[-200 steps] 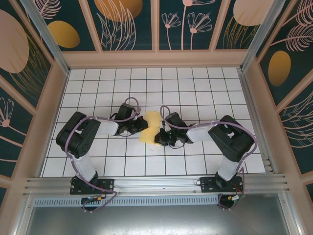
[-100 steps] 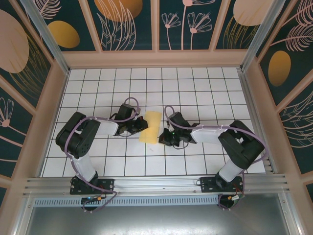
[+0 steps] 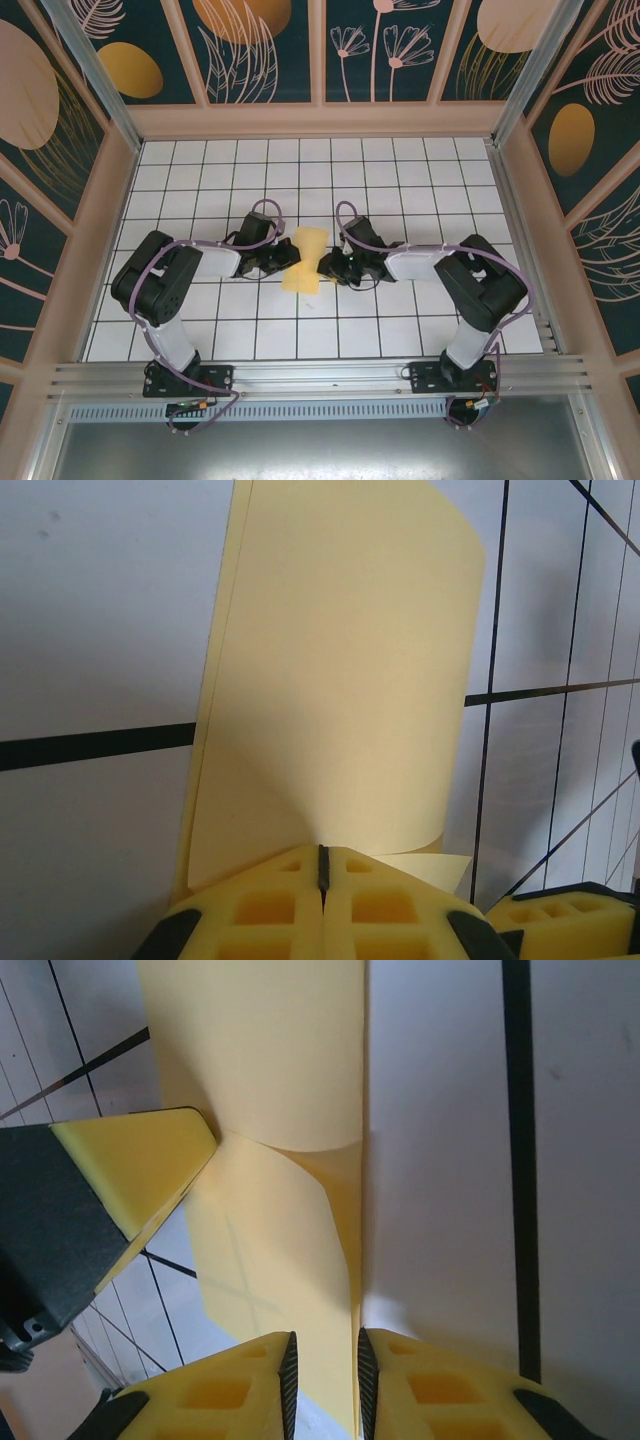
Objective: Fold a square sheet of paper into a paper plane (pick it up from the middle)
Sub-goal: Turn over the paper at the center of the table.
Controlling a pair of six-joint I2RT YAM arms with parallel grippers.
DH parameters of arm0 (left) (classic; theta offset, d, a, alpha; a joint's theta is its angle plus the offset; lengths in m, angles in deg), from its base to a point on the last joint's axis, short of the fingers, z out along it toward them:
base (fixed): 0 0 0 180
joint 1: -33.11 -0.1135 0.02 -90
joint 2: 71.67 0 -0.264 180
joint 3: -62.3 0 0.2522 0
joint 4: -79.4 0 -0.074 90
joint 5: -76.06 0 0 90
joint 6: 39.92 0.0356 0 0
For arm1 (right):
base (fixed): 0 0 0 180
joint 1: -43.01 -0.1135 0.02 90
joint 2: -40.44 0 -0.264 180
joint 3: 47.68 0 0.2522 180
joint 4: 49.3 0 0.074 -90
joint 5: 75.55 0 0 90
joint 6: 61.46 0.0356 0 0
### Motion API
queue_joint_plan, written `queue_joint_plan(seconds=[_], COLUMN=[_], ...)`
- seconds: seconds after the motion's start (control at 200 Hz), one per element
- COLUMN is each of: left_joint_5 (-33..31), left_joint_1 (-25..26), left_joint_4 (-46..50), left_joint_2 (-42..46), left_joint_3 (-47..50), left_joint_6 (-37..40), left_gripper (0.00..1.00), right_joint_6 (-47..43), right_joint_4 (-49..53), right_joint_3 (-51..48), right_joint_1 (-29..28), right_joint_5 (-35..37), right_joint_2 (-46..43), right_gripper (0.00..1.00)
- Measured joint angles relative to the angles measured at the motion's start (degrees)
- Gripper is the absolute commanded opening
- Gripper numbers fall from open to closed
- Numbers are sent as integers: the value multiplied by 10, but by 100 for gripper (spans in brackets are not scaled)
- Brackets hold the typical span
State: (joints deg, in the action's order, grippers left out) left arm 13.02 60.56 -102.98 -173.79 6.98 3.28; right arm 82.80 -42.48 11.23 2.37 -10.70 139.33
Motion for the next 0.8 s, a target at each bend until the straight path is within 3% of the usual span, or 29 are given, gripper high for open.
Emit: queue_joint_plan(seconds=[0.796], left_joint_5=[-4], left_joint_1=[0], left_joint_4=[2], left_joint_2=[1], left_joint_3=[0], left_joint_6=[0], left_gripper=[6], right_joint_6=[51], right_joint_4=[-57], right_joint_3=[21], right_joint_1=[2], right_joint_5=[-13], right_joint_2=[42], right_gripper=[29])
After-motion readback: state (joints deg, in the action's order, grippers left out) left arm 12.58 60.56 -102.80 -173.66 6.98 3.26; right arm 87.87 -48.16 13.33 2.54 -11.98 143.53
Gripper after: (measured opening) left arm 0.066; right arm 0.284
